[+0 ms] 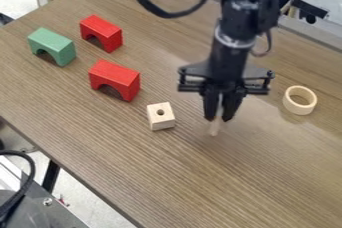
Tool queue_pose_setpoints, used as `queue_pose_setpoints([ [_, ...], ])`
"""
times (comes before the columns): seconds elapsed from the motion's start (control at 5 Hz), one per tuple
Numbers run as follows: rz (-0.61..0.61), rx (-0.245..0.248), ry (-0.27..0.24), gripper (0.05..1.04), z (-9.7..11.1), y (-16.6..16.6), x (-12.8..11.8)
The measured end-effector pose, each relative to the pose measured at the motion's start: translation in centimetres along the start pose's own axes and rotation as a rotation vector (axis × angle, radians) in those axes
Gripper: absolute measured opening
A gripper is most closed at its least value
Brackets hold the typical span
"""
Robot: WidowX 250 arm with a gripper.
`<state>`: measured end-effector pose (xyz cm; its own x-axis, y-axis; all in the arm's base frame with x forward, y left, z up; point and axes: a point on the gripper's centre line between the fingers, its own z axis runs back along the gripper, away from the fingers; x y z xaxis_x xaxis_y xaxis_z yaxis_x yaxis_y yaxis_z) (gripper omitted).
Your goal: Put the small cylinder into the hole of the block
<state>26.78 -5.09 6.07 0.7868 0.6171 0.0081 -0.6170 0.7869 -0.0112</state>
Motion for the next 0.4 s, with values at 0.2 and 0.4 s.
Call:
queue_pose_setpoints([
  [0.2,0.022,0.001,0.038,0.116,2.6,2.4,-0.5],
  [0.4,0.05,-0.031,0.02,0.112,5.3,4.6,-0.2],
])
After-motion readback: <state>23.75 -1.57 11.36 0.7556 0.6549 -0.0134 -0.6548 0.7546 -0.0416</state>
